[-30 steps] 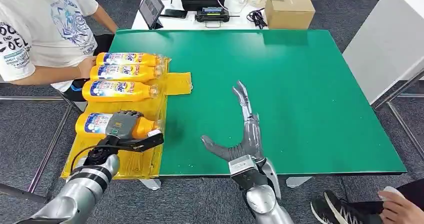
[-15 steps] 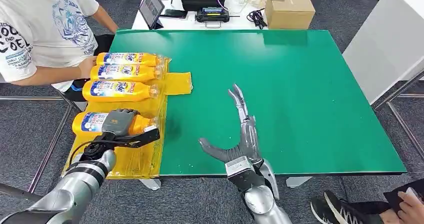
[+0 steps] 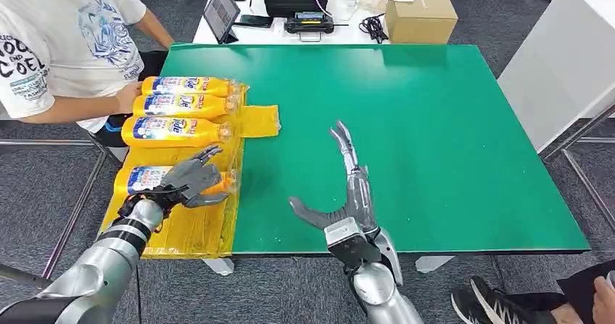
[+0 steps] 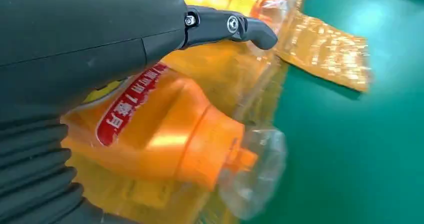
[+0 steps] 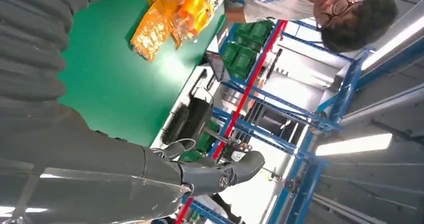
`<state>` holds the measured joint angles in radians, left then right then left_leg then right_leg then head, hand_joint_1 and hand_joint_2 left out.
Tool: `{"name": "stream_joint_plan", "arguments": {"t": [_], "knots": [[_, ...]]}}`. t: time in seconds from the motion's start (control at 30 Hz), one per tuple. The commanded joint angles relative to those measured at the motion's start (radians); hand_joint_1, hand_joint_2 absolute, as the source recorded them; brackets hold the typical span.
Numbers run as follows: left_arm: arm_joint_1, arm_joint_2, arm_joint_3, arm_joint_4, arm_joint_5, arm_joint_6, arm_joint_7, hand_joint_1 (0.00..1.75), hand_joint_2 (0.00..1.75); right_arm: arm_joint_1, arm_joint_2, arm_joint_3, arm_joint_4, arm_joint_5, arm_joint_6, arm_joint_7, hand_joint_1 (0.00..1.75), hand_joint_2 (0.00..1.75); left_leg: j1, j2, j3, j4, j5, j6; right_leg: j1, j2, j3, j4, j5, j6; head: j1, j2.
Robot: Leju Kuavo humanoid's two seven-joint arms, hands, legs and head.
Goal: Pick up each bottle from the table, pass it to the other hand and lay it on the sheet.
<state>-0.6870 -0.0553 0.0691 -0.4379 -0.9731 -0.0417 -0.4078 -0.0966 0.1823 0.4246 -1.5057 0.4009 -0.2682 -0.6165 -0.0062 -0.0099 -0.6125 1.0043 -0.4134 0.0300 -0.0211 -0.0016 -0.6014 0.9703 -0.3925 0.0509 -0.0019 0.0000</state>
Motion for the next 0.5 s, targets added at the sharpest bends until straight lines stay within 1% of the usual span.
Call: {"name": "stream_joint_plan", "arguments": {"t": [0.03, 0.13, 0.23, 0.27, 0.3, 0.33, 0.37, 0.4, 0.43, 0.47, 0.5], "knots": [[0.030, 0.018, 0.045, 0.056, 0.135, -0.135, -0.052, 0.00, 0.00, -0.063, 0.007, -0.033, 0.144, -0.014, -0.026, 0.004, 0.00, 1.75, 0.001, 0.004, 0.006, -0.002, -0.001, -0.002, 0.001, 0.004, 0.004, -0.002, 0.000, -0.002, 0.000, 0.000], [0.033, 0.021, 0.046, 0.055, 0.149, -0.153, -0.057, 0.00, 0.00, -0.067, 0.006, -0.031, 0.153, -0.014, -0.026, 0.004, 0.00, 1.75, 0.001, 0.004, 0.006, -0.001, -0.001, -0.001, 0.001, 0.003, 0.005, -0.001, 0.000, -0.002, 0.000, 0.000], [0.039, 0.023, 0.086, 0.057, 0.248, -0.243, -0.069, 0.00, 0.00, -0.077, 0.005, -0.025, 0.175, -0.004, -0.039, 0.007, 0.00, 1.75, 0.001, 0.004, 0.007, -0.002, -0.001, -0.002, 0.001, 0.004, 0.006, -0.002, 0.000, -0.002, 0.000, 0.000], [0.051, 0.016, 0.115, 0.039, 0.301, -0.256, -0.116, 0.00, 0.00, -0.079, 0.003, -0.019, 0.186, -0.003, -0.036, 0.010, 0.00, 1.75, 0.002, 0.005, 0.008, -0.002, -0.001, -0.002, 0.002, 0.005, 0.007, -0.002, 0.000, -0.002, 0.000, 0.000], [0.072, 0.004, 0.120, -0.007, 0.342, -0.217, -0.188, 0.00, 0.00, -0.080, -0.001, -0.009, 0.191, 0.010, -0.044, 0.008, 0.00, 1.75, 0.001, 0.006, 0.008, -0.002, -0.001, -0.002, 0.001, 0.005, 0.007, -0.002, 0.000, -0.002, 0.000, 0.000], [0.082, -0.022, 0.159, -0.039, 0.419, -0.181, -0.224, 0.00, 0.00, -0.074, -0.002, -0.007, 0.188, 0.009, -0.045, 0.009, 0.00, 1.75, 0.001, 0.004, 0.008, -0.002, -0.001, -0.001, 0.001, 0.004, 0.007, -0.002, 0.000, -0.001, 0.000, 0.000], [0.108, -0.065, 0.193, -0.126, 0.507, -0.080, -0.277, 0.00, 0.00, -0.059, -0.001, -0.009, 0.176, 0.013, -0.058, 0.009, 0.00, 1.75, 0.002, 0.005, 0.009, -0.002, -0.002, -0.002, 0.002, 0.004, 0.009, -0.003, 0.000, -0.002, 0.000, 0.000], [0.122, -0.097, 0.215, -0.183, 0.570, -0.014, -0.283, 0.00, 0.00, -0.047, 0.001, -0.011, 0.164, 0.013, -0.065, 0.012, 0.00, 1.75, 0.001, 0.002, 0.007, -0.001, -0.001, -0.002, 0.001, 0.001, 0.007, -0.002, -0.001, -0.002, 0.000, 0.000], [0.160, -0.130, 0.203, -0.316, 0.630, 0.112, -0.290, 0.00, 0.00, -0.034, 0.004, -0.012, 0.151, 0.016, -0.082, 0.010, 0.00, 1.75, 0.002, 0.001, 0.007, -0.001, -0.002, -0.002, 0.002, 0.001, 0.008, -0.002, -0.001, -0.002, 0.000, 0.000], [0.206, -0.140, 0.142, -0.439, 0.693, 0.210, -0.290, 0.00, 0.00, -0.027, 0.003, -0.006, 0.141, 0.019, -0.087, 0.010, 0.00, 1.75, 0.003, 0.000, 0.006, 0.001, -0.003, -0.002, 0.003, -0.001, 0.007, 0.000, -0.003, -0.003, 0.000, 0.000], [0.215, -0.168, 0.177, -0.493, 0.822, 0.190, -0.290, 0.00, 1.75, -0.016, 0.007, -0.008, 0.132, 0.018, -0.102, 0.006, 0.00, 1.75, 0.004, 0.000, 0.006, 0.002, -0.004, -0.003, 0.004, -0.001, 0.007, 0.000, -0.004, -0.003, 0.000, 0.000]]}}
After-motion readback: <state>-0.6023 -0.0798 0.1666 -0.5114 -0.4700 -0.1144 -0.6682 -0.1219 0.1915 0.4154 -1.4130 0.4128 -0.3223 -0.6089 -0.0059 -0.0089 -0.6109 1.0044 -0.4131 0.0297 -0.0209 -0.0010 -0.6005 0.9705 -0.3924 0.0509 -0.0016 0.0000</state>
